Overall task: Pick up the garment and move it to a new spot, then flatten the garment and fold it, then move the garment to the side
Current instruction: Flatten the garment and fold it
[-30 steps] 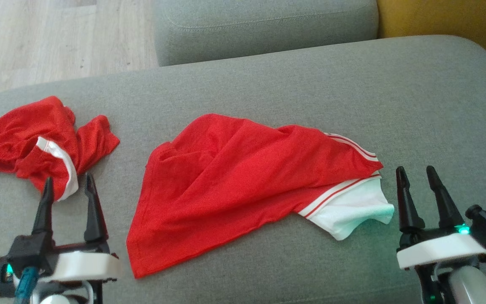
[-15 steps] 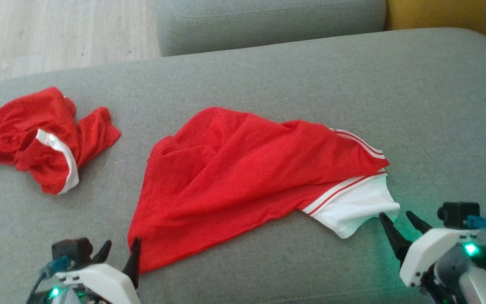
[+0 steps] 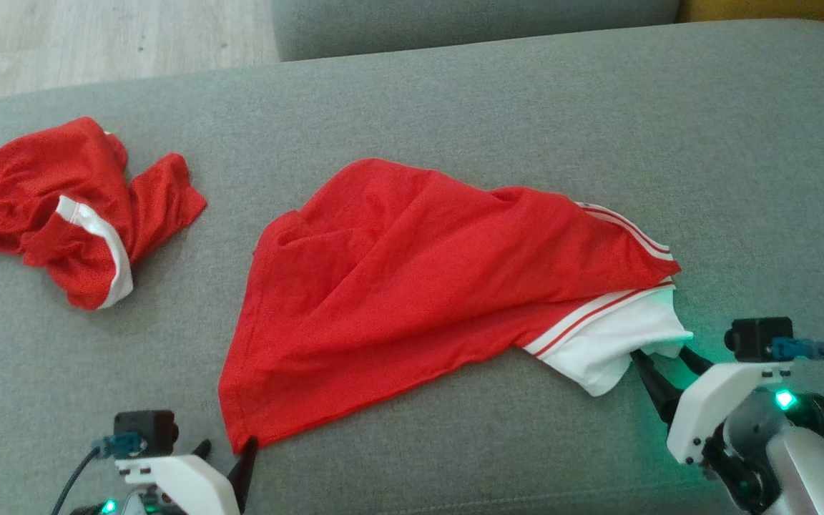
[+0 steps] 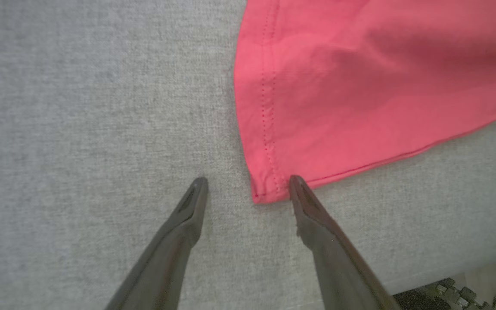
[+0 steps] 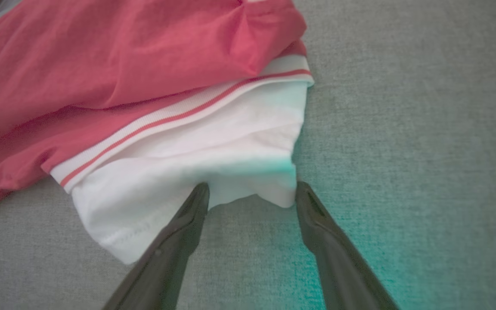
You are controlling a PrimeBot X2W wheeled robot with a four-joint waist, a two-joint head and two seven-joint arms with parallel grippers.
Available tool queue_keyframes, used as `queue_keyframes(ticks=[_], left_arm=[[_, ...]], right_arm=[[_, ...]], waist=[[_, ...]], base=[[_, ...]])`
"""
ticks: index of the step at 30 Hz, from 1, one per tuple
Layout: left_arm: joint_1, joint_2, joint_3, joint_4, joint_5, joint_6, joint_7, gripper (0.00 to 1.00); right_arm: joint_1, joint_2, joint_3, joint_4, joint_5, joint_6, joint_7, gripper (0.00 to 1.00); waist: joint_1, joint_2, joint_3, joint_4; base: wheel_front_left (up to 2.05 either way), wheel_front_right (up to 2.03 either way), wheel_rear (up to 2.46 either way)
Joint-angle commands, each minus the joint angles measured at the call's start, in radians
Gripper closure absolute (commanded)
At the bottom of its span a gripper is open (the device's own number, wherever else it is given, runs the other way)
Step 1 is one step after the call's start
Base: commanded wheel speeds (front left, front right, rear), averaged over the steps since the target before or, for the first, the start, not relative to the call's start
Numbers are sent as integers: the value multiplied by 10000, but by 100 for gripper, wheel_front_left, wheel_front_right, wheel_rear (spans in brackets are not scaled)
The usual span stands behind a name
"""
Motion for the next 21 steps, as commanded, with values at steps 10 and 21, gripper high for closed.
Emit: queue_keyframes(ticks=[10, 21], left_arm=[[-881, -141, 101, 451, -485, -491, 66, 23], [-1169, -209, 188, 1245, -757, -774, -484, 100]], right_arm=[[-671, -263, 776, 53, 324, 75, -515, 0], [-841, -592, 1104, 86, 583, 75, -1508, 100]], waist=[[0, 0, 83, -78], [0, 0, 38, -134]], base=[[0, 0, 0], [0, 0, 0]])
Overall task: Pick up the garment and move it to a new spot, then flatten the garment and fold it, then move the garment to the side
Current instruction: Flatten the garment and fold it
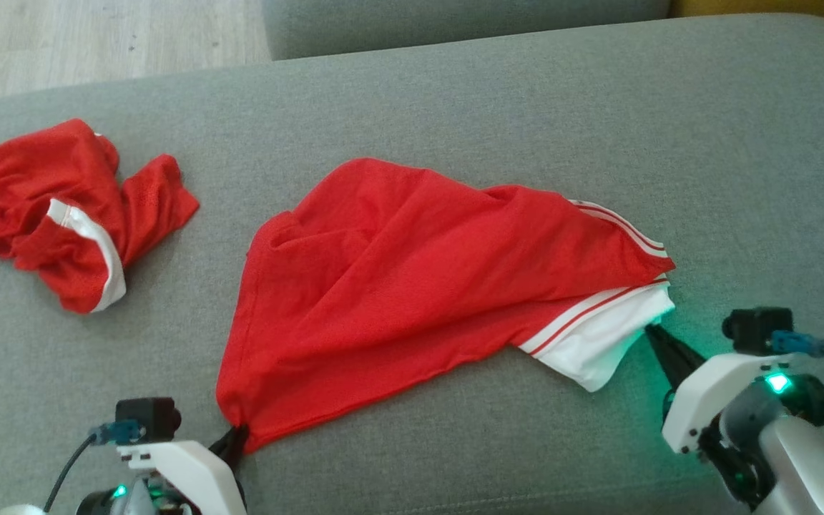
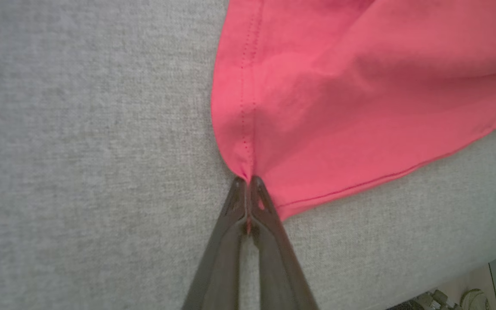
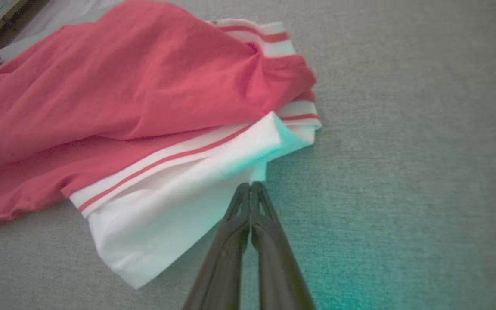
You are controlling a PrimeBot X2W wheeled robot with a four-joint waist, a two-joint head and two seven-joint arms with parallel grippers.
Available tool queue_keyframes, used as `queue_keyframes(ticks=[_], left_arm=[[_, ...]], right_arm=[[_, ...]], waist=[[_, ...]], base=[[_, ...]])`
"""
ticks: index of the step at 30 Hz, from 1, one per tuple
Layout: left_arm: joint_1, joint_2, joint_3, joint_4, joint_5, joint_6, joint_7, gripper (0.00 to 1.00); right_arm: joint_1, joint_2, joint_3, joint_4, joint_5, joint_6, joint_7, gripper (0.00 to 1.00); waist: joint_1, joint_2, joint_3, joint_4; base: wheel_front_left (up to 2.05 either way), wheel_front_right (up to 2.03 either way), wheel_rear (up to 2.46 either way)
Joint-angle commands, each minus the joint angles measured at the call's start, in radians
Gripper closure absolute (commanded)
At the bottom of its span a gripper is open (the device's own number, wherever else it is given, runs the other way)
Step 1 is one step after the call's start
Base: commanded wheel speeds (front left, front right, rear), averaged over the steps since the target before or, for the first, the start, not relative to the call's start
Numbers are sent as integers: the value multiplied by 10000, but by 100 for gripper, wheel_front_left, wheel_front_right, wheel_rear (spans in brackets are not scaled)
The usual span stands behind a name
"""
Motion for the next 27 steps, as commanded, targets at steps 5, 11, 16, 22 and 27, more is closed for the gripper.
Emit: queue_keyframes(ticks=[5, 11, 16, 22, 27], left_arm=[[-392, 41, 386, -114, -78, 48, -247, 100], [-313, 124, 488, -362, -109, 92, -442, 100], [-266, 183, 505, -490, -109, 135, -516, 100], [-385, 211, 609, -857, -118, 184, -806, 100], [-509, 240, 739, -1462, -89, 274, -1106, 100]], right_arm=[[-170, -251, -51, -568, 181, 75, -807, 100], [246, -232, -174, -1130, 404, 75, -1119, 100], [402, -234, -272, -1506, 439, 75, -1314, 100], [374, -160, -532, -2032, 420, 75, -1967, 100], [324, -50, -712, -2381, 507, 75, -2557, 100]], waist=[[0, 0, -108, 82], [0, 0, -200, 86], [0, 0, -225, 20], [0, 0, -280, -2], [0, 0, -242, 11]], base=[[0, 0, 0], [0, 0, 0], [0, 0, 0], [0, 0, 0], [0, 0, 0]])
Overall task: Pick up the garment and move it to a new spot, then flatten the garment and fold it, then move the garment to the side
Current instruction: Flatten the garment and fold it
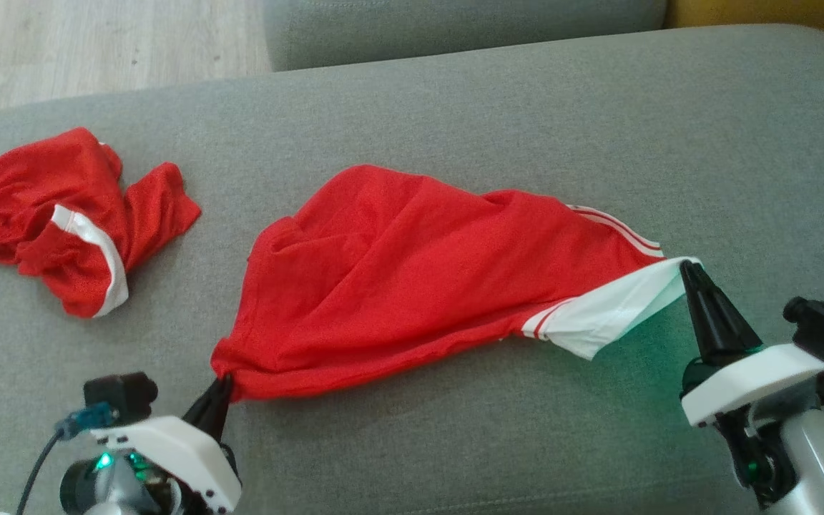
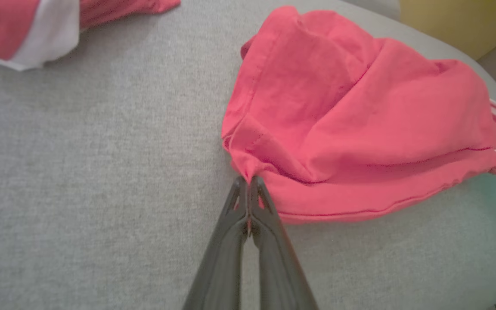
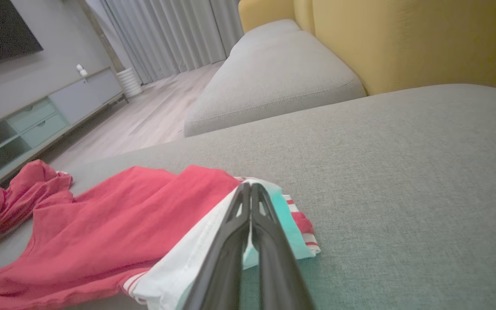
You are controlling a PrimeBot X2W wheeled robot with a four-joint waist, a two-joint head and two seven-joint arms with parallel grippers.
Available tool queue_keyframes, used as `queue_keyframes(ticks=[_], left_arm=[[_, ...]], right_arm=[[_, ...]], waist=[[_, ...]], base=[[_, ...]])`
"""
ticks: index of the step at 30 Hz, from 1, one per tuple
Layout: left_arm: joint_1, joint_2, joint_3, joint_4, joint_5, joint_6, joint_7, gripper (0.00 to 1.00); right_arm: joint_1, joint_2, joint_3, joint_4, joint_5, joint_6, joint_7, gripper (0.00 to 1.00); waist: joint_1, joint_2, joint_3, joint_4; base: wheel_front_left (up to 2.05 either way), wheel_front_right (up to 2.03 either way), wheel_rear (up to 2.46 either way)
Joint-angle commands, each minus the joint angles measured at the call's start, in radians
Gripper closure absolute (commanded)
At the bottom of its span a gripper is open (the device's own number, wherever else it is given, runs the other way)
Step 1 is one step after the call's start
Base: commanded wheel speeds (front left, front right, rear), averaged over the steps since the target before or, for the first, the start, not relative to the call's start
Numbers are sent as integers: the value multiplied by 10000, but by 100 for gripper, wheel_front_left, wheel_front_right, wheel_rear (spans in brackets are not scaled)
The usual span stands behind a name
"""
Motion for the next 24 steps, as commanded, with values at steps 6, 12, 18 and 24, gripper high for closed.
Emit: queue_keyframes(ticks=[6, 12, 18, 24], left_arm=[[-1635, 263, 475, -702, -10, -214, -310, 100], [-4751, 447, 421, 268, 158, -588, -135, 100], [-8795, 261, 63, 2311, 396, -949, -65, 100], [-12631, -94, 122, 4279, 292, -1116, -378, 100]], right_arm=[[-1159, -66, 406, -401, 596, 75, -468, 100], [-3680, -486, 965, 238, 1811, 75, -589, 100], [-7323, -1068, 1706, 1448, 2971, 75, -770, 100], [-10757, -1501, 2376, 2583, 3911, 75, -964, 100]], waist=[[0, 0, 362, 17], [0, 0, 1133, 12], [0, 0, 2205, 75], [0, 0, 3149, 67]], base=[[0, 0, 0], [0, 0, 0], [0, 0, 0], [0, 0, 0]])
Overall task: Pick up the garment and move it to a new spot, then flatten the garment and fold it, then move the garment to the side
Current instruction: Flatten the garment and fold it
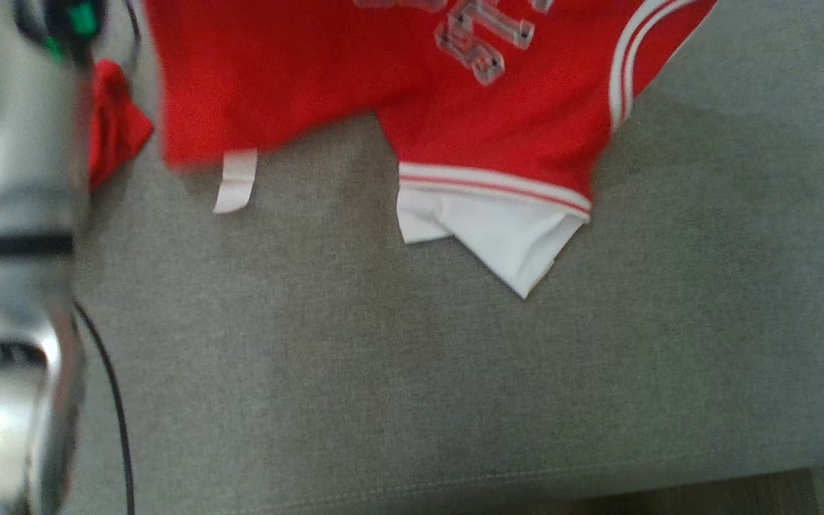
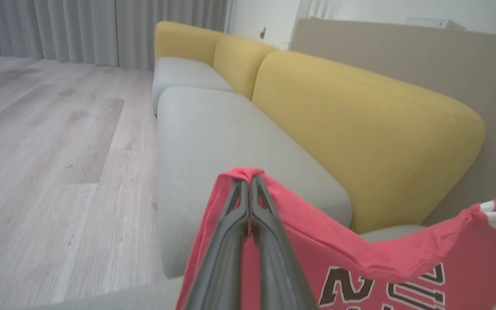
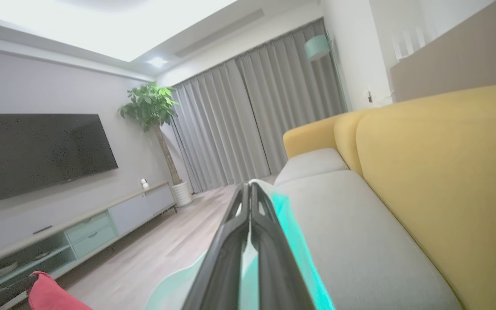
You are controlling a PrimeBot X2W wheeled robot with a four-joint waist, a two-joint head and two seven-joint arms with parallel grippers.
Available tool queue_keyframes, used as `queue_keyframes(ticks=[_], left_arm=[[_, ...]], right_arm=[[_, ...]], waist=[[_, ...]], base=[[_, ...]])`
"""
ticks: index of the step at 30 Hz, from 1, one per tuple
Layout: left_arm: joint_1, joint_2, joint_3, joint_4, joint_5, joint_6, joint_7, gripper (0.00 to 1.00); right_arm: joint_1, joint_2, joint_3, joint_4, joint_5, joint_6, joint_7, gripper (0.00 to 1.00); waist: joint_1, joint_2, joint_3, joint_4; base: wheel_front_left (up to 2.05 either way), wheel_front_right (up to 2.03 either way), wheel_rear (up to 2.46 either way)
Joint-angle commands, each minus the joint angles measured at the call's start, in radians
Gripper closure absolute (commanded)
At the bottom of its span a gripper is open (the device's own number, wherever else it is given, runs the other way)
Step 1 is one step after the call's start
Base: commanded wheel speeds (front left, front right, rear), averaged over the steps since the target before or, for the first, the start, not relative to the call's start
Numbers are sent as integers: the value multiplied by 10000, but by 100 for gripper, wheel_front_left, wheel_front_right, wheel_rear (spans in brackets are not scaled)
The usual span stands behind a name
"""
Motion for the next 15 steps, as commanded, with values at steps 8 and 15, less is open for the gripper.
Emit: queue_keyframes(ticks=[8, 15], left_arm=[[-4592, -74, 620, 1920, -20, 10, -1041, 100], [-6579, -260, 636, 3786, -244, -130, -1448, 100]], right_arm=[[-4188, -484, 659, 857, 921, 75, -497, 100], [-6280, -824, 1739, 1351, 1369, 75, -650, 100]], waist=[[-2, 0, 1166, 39], [-2, 0, 967, -53]], base=[[0, 0, 0], [0, 0, 0]])
